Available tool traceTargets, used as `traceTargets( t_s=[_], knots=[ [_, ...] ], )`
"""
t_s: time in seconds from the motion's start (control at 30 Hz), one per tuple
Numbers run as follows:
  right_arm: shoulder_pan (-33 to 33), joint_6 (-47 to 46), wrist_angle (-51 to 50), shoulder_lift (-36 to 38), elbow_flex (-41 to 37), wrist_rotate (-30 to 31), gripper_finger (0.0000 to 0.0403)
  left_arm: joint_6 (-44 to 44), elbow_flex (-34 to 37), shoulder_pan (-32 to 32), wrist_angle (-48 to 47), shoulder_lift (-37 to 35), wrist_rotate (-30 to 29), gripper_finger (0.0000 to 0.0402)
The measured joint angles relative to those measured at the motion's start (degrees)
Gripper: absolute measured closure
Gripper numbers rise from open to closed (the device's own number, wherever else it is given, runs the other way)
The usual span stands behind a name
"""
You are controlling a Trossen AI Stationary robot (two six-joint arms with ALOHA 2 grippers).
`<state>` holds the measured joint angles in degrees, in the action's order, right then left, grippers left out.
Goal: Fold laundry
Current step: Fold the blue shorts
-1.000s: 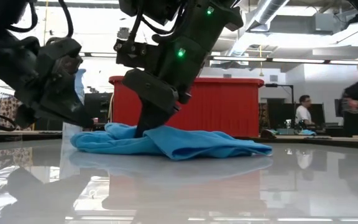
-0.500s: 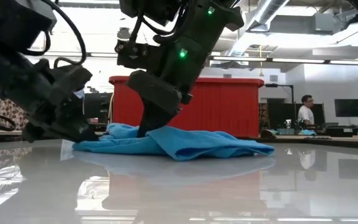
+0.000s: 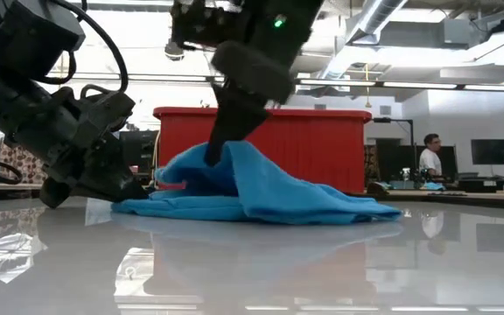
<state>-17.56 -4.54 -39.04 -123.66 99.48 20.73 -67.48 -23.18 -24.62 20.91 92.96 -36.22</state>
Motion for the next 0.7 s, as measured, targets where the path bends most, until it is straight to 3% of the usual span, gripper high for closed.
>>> traceTargets(
  t_s=[0.43,0.7],
  knots=[
    [-3.08,0.05,-5.18,-0.28,-0.57,1.24,0.0385,-0.79,0.0,-0.02,0.31,0.03,0.16,0.0401],
    [-3.59,2.24,-0.52,-0.37,-3.69,-0.18,0.0385,-0.53,0.04,0.0,1.96,0.04,0.53,0.0401]
  ],
)
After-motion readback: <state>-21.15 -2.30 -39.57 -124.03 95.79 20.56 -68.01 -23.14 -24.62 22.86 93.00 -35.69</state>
